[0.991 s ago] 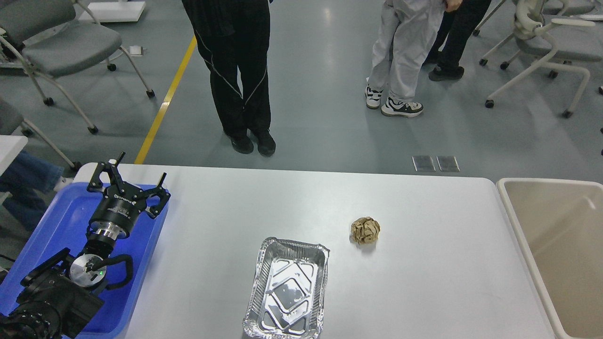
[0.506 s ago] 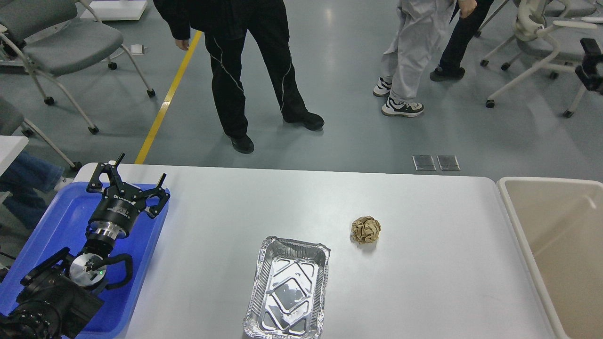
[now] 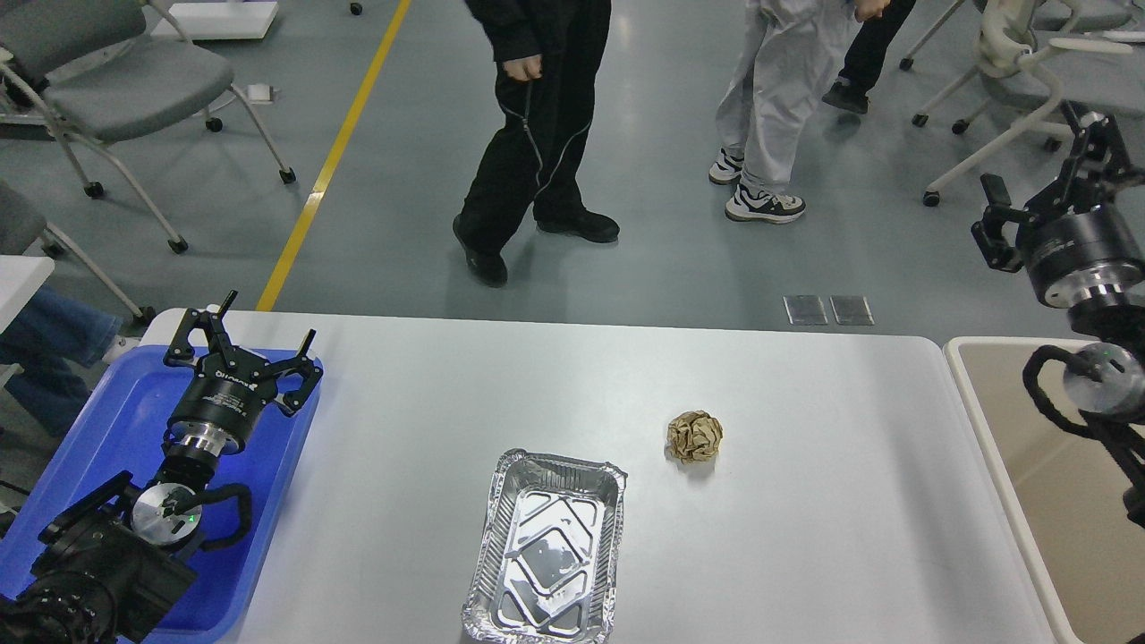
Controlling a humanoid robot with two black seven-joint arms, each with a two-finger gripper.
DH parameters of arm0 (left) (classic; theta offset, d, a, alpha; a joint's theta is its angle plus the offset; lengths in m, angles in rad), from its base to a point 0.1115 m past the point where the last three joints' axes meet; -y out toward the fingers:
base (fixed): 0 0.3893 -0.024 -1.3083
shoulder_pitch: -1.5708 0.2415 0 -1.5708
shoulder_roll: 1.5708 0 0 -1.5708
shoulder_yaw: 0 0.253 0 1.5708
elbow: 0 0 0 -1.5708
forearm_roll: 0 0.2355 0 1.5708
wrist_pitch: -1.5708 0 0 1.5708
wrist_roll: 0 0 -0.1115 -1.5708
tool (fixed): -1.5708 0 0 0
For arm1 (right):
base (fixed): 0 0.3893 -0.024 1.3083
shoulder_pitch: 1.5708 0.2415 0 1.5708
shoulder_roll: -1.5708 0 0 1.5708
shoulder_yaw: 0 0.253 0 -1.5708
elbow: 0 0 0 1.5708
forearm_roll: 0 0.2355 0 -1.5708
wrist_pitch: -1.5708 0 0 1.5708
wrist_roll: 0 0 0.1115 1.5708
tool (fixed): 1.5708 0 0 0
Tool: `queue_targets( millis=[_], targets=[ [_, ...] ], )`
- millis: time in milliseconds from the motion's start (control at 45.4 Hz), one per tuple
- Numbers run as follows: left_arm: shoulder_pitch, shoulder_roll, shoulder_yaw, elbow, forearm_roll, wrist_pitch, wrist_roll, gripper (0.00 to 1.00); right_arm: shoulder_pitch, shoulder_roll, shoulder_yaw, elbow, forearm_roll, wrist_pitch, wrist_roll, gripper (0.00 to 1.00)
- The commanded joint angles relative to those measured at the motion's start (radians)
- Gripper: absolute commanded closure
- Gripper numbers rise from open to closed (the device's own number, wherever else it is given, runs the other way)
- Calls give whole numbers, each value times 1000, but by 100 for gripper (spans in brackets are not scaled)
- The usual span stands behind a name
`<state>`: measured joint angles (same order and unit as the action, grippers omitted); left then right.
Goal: Tidy desktop
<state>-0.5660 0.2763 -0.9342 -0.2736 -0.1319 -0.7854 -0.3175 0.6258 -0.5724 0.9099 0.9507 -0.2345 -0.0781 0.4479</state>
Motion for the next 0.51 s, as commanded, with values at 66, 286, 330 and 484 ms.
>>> queue_targets(
  millis=[66, 286, 330, 484],
  targets=[
    [0, 0, 0, -1, 0, 0, 0, 0, -106, 141, -3, -96, -3, 0, 84, 0],
    [0, 0, 0, -1, 0, 0, 0, 0, -130, 183, -9, -125, -3, 1, 84, 0],
    [0, 1, 0, 1, 0, 0, 0, 0, -135, 187, -9, -124, -3, 1, 84, 0],
    [0, 0, 0, 0, 0, 0, 0, 0, -143, 200, -8, -124, -3, 1, 84, 0]
  ],
)
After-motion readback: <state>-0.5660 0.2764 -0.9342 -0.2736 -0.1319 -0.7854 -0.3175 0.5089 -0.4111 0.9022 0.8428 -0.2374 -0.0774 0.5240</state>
